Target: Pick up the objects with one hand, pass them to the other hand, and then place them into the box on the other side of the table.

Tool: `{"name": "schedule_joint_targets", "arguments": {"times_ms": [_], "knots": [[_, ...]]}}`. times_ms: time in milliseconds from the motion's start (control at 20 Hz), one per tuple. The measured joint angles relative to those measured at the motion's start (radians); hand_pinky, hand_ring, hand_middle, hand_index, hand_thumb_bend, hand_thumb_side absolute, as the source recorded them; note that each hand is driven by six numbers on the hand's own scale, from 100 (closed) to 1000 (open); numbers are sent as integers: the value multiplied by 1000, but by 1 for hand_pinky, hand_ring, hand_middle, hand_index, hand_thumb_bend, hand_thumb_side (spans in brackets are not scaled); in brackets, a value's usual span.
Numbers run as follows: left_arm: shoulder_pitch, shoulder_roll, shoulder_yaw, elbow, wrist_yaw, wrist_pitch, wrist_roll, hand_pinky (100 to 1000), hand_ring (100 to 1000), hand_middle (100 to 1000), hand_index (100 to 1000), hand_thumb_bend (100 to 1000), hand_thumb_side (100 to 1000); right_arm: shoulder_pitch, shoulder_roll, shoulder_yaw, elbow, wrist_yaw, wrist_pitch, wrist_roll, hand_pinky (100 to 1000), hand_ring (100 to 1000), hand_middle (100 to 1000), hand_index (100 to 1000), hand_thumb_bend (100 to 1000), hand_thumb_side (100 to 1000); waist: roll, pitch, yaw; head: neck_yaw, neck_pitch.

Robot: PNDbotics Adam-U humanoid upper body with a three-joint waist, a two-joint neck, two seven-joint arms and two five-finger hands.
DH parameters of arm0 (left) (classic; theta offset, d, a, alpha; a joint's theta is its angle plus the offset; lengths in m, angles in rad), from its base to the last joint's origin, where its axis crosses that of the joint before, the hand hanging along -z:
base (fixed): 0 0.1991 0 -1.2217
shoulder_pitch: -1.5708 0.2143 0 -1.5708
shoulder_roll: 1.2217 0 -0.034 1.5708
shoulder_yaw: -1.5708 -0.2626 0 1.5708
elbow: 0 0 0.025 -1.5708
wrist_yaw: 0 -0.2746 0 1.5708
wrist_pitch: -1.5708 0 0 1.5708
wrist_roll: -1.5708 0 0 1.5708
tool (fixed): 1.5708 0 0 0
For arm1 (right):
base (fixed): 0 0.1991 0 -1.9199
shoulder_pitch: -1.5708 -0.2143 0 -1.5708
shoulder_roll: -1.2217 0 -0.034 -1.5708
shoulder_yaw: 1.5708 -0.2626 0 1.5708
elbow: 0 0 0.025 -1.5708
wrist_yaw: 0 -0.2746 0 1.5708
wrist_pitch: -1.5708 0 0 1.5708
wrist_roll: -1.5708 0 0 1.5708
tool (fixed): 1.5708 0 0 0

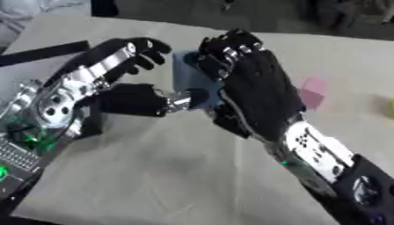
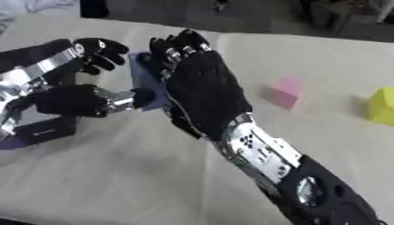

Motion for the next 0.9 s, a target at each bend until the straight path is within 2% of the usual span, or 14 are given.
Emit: {"name": "schedule_joint_targets", "arguments": {"times_ms": [600, 750, 850, 900], "knots": [[-13, -24, -19, 46, 48, -14, -26, 913, 862, 768, 883, 571, 563, -4, 1, 7, 0, -23, -36, -34, 640, 497, 385, 460, 217, 100, 0, 0, -5, -1, 0], [-17, -31, -21, 47, 58, -14, -25, 890, 843, 741, 858, 477, 594, -4, 1, 7, 0, -31, -44, -41, 639, 496, 384, 460, 217, 100, 0, 0, -5, -1, 0], [-18, -37, -21, 48, 68, -10, -17, 864, 822, 706, 827, 353, 626, -4, 1, 7, 0, -36, -48, -44, 639, 496, 384, 460, 220, 100, -1, 1, -5, -1, 0], [-18, -41, -21, 49, 76, -7, -9, 832, 799, 673, 777, 253, 625, -4, 1, 6, 0, -37, -49, -44, 640, 496, 384, 460, 221, 100, -1, 1, -5, -1, 0]]}}
